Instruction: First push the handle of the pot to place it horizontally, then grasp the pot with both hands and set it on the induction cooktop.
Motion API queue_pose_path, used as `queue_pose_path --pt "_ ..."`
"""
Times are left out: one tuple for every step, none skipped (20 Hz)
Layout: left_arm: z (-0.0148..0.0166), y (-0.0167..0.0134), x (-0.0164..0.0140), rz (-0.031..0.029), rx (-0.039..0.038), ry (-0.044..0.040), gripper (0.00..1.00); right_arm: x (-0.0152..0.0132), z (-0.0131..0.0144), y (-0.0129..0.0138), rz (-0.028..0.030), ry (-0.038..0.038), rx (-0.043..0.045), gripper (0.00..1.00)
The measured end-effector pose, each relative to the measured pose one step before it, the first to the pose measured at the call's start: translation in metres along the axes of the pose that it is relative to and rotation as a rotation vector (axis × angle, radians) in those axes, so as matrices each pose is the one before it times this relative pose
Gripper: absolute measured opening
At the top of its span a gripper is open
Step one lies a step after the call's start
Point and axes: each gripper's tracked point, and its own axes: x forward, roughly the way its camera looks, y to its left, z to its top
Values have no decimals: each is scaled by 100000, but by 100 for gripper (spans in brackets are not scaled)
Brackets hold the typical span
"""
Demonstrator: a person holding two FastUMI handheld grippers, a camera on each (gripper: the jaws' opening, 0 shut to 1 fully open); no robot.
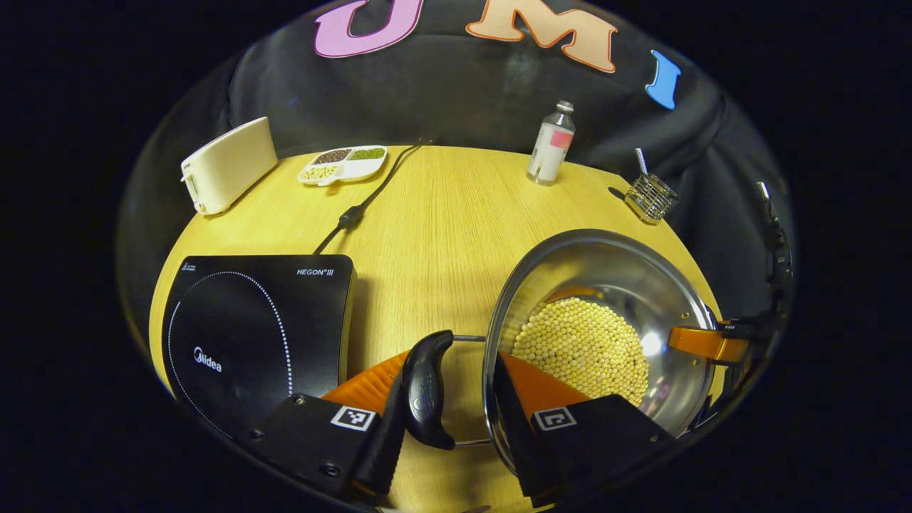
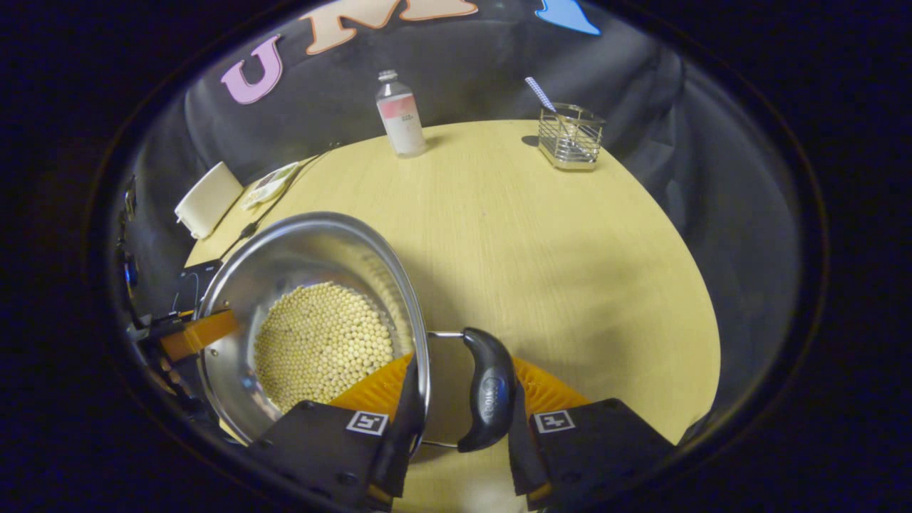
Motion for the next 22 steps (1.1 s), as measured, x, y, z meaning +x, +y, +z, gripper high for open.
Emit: queue_pose_path --pt "31 -40 -51 369 -141 -17 67 -44 86 -13 222 -233 92 54" --pt "25 -69 -118 541 -165 -232 66 76 -54 -67 361 131 -577 54" --pt "66 -50 -87 355 126 -135 66 6 -47 -62 540 436 -193 54" --pt "-104 -151 -45 301 -91 -138 66 134 107 -56 477 221 77 54" --pt "-21 -162 -71 63 -215 -339 68 19 137 -130 406 141 -238 54" --pt "60 -203 28 49 -155 -247 65 -127 87 -158 144 -274 176 54" --pt "-8 -178 -173 220 -483 -174 65 -75 85 -173 -48 -279 96 54" --pt "184 -238 -138 4 157 -488 67 -142 109 -171 -59 -311 301 54" --pt "143 -153 -140 -110 921 -158 65 -285 106 -137 10 98 368 54" --pt "42 -73 -224 -298 48 -20 67 -139 -17 -42 -110 -38 -46 54" --pt "-16 8 -177 -210 -717 582 65 -212 94 -56 -176 -255 424 53" --pt "-7 -21 -245 -421 -460 405 65 -227 -48 84 -360 188 164 54" --pt "44 122 -308 -330 -24 410 65 -264 1 180 -428 97 385 59" --pt "52 279 -253 -272 219 270 67 -349 -58 250 -326 -164 17 59" --pt "82 308 -545 -413 217 485 65 -694 -174 347 -433 -12 -87 59" --pt "233 456 -461 -542 515 -187 67 -812 -136 533 -282 -52 487 53" --pt "279 547 -583 -540 556 -62 65 -765 -7 696 -522 -207 527 54" --pt "245 573 -657 -626 430 522 65 -630 10 748 -684 -84 77 59" --pt "477 659 -705 -846 62 -282 65 -736 22 776 -408 -467 333 59" --pt "543 720 -701 -1157 -67 -359 67 -692 221 908 -422 -862 617 59" --pt "539 826 -628 -1059 190 -398 66 -730 213 1024 -538 -865 902 54" --pt "467 1016 -501 -685 449 -307 64 -480 239 1239 -512 -837 418 59"
